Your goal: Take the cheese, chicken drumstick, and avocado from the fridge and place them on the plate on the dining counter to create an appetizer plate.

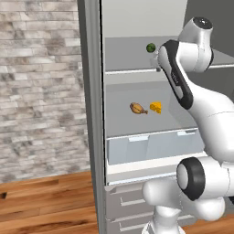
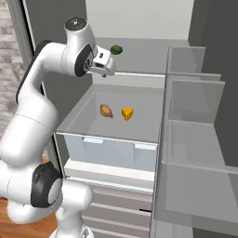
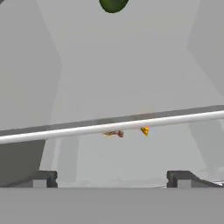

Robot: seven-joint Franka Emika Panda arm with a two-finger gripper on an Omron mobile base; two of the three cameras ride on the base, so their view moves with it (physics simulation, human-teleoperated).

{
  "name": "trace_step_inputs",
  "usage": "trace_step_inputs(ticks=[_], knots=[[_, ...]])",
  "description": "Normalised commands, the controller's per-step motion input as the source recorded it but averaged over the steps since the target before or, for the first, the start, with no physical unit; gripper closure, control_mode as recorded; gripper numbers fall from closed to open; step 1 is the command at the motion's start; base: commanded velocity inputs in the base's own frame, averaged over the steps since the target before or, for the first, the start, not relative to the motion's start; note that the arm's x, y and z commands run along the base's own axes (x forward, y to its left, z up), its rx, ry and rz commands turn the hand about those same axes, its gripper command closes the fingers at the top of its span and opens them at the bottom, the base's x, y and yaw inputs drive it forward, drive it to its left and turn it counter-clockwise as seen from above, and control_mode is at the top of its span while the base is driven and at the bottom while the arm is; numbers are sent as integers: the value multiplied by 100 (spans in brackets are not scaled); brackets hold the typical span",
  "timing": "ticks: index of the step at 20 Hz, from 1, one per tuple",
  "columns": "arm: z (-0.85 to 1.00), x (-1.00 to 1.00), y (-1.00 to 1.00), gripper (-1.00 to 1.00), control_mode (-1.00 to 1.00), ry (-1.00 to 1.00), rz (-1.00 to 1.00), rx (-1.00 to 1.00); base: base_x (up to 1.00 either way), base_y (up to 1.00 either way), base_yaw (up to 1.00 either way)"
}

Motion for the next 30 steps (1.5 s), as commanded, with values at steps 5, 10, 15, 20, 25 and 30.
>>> trace_step_inputs(ticks=[5, 10, 15, 20, 25, 30], knots=[[21, 31, 0, -100, -100, -4, -2, 0, 0, 0, 0], [0, 49, -12, -100, -100, -4, 0, 0, 0, 0, 0], [0, 44, -12, -100, -100, -11, 0, 0, 0, 0, 0], [0, 37, -6, -100, -100, -11, 0, 0, 0, 0, 0], [0, 18, -8, -100, -100, 0, 0, 0, 0, 0, 0], [0, 20, -13, -100, -100, 1, 0, 0, 0, 0, 0]])
